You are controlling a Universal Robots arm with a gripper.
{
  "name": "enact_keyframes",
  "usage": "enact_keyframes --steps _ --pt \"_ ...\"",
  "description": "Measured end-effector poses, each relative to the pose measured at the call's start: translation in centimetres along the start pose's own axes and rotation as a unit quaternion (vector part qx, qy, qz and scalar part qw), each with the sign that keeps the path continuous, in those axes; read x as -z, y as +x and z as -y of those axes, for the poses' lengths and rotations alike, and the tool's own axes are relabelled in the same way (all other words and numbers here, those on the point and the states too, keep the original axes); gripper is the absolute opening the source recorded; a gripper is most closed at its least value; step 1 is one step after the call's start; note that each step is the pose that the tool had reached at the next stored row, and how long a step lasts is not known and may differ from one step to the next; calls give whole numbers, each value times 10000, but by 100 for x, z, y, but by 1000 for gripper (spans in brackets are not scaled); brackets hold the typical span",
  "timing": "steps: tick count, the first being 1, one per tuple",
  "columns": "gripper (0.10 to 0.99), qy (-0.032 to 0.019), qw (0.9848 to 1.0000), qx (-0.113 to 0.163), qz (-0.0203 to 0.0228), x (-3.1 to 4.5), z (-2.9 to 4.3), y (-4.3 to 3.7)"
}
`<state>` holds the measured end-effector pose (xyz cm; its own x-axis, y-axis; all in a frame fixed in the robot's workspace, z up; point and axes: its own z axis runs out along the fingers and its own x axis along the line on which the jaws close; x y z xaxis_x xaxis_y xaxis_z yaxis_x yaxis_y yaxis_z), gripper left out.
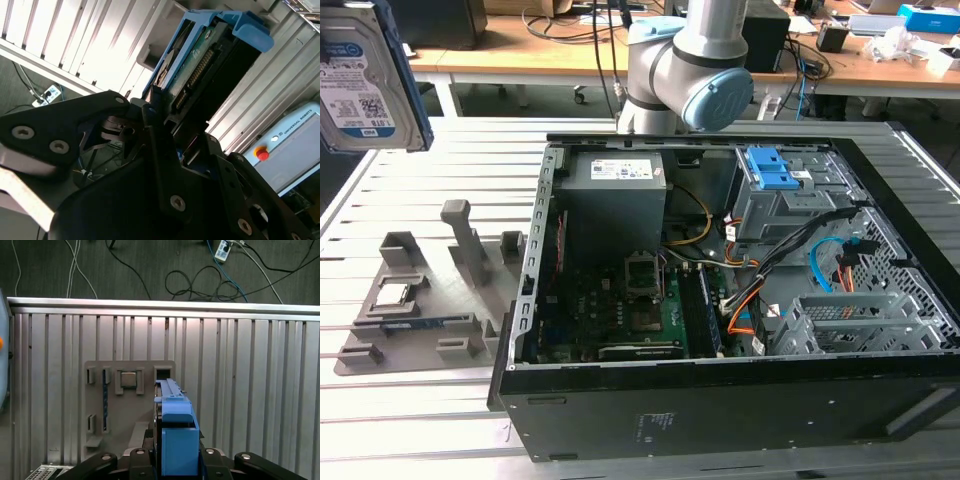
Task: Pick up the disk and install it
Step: 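Pick up the disk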
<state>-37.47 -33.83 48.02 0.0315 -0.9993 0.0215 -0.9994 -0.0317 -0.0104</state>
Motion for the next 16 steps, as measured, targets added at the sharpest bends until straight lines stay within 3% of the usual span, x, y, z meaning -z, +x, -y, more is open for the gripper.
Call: enact_keyframes --steps 16 --pt "365 -1 10000 0 0 261 3 6"
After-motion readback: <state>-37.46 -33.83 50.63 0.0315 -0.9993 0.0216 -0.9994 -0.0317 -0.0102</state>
